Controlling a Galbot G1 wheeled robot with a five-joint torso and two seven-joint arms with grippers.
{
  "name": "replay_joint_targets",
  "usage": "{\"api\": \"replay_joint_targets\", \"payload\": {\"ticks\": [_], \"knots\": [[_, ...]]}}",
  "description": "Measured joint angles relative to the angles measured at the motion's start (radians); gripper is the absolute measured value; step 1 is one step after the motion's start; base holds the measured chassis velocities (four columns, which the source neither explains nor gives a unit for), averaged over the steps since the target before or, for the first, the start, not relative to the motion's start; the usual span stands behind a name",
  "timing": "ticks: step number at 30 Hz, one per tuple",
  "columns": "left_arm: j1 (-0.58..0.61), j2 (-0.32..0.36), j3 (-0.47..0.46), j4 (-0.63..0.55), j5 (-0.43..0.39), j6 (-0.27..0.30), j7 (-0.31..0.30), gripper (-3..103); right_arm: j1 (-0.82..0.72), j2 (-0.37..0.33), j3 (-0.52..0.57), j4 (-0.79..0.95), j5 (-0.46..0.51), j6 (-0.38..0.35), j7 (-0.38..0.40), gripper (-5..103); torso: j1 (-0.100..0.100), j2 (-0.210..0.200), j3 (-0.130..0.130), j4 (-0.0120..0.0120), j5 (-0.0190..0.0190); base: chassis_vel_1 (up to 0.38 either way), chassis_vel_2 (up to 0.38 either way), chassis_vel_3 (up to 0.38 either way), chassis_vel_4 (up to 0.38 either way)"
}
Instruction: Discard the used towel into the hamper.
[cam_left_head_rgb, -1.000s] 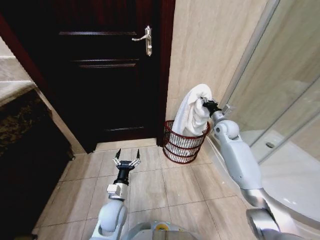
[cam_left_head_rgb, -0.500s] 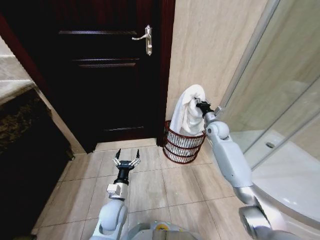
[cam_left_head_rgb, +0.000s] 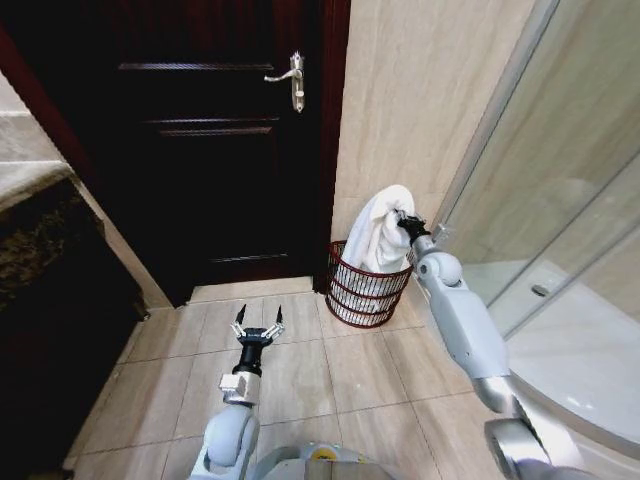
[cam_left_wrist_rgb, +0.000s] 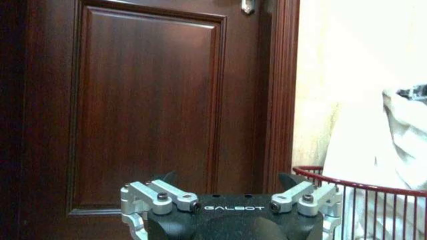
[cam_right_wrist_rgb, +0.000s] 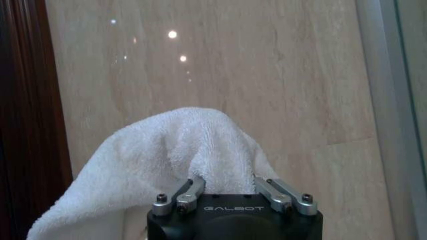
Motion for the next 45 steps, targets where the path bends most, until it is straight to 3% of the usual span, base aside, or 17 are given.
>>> {"api": "replay_joint_targets", "payload": {"ticks": [5, 10, 11, 12, 15, 16, 18, 20, 26, 29, 39, 45], "knots": [[-0.003, 0.0, -0.021, -0.001, -0.009, -0.011, -0.015, 100, -0.035, -0.015, -0.004, 0.028, -0.011, -0.047, -0.001, 20, 0.0, 0.0, 0.001, 0.0, 0.0003, 0.0, 0.0, 0.0, 0.0], [0.006, 0.003, -0.046, -0.016, -0.026, -0.012, -0.015, 100, -0.052, -0.061, -0.032, 0.068, -0.005, -0.18, 0.015, 20, 0.0, 0.001, 0.001, -0.0001, 0.0, 0.0, 0.0, 0.0, 0.0], [0.012, 0.003, -0.054, -0.025, -0.031, -0.012, -0.01, 100, -0.04, -0.082, -0.057, 0.069, 0.011, -0.25, 0.033, 20, 0.0, 0.001, 0.001, -0.0001, 0.0001, 0.0, 0.0, 0.0, 0.0], [0.012, 0.003, -0.054, -0.025, -0.031, -0.012, -0.01, 100, -0.04, -0.082, -0.057, 0.069, 0.011, -0.25, 0.033, 20, 0.0, 0.001, 0.001, -0.0001, 0.0001, 0.0, 0.0, 0.0, 0.0], [0.021, 0.004, -0.063, -0.052, -0.032, -0.01, -0.005, 100, -0.005, -0.137, -0.128, 0.075, 0.121, -0.385, 0.115, 20, 0.0, 0.002, 0.001, 0.0003, -0.0001, 0.0, 0.0, 0.0, 0.0], [0.021, 0.004, -0.063, -0.052, -0.032, -0.01, -0.005, 100, -0.005, -0.137, -0.128, 0.075, 0.121, -0.385, 0.115, 20, 0.0, 0.002, 0.001, 0.0003, -0.0001, 0.0, 0.0, 0.0, 0.0], [0.03, 0.002, -0.064, -0.077, -0.034, 0.002, -0.005, 100, 0.02, -0.176, -0.169, 0.072, 0.174, -0.452, 0.133, 20, 0.0, 0.002, 0.002, -0.0001, 0.0005, 0.0, 0.0, 0.0, 0.0], [0.044, -0.011, -0.064, -0.115, -0.037, 0.023, -0.005, 100, 0.098, -0.218, -0.236, 0.047, 0.317, -0.574, 0.179, 20, 0.0, 0.002, 0.002, -0.0005, 0.0002, 0.0, 0.0, 0.0, 0.0], [0.054, -0.021, -0.057, -0.14, -0.043, 0.047, -0.017, 100, 0.246, -0.201, -0.353, -0.058, 0.46, -0.607, 0.291, 20, 0.0, 0.002, 0.002, 0.0001, -0.0002, 0.0, 0.0, 0.0, 0.0], [0.049, -0.018, -0.055, -0.148, -0.048, 0.063, -0.023, 100, 0.314, -0.144, -0.408, -0.157, 0.509, -0.607, 0.352, 20, 0.0, 0.003, 0.002, 0.0004, -0.0002, 0.0, 0.0, 0.0, 0.0], [0.009, -0.008, -0.082, -0.141, -0.081, 0.089, -0.01, 100, 0.353, -0.031, -0.443, -0.348, 0.497, -0.607, 0.377, 20, 0.0, 0.003, 0.002, -0.0003, -0.0002, 0.0, 0.0, 0.0, 0.0], [0.01, 0.007, -0.1, -0.123, -0.105, 0.088, 0.005, 100, 0.366, 0.05, -0.395, -0.473, 0.442, -0.607, 0.376, 20, 0.0, 0.003, 0.002, -0.0001, -0.0004, 0.0, 0.0, 0.0, 0.0]]}}
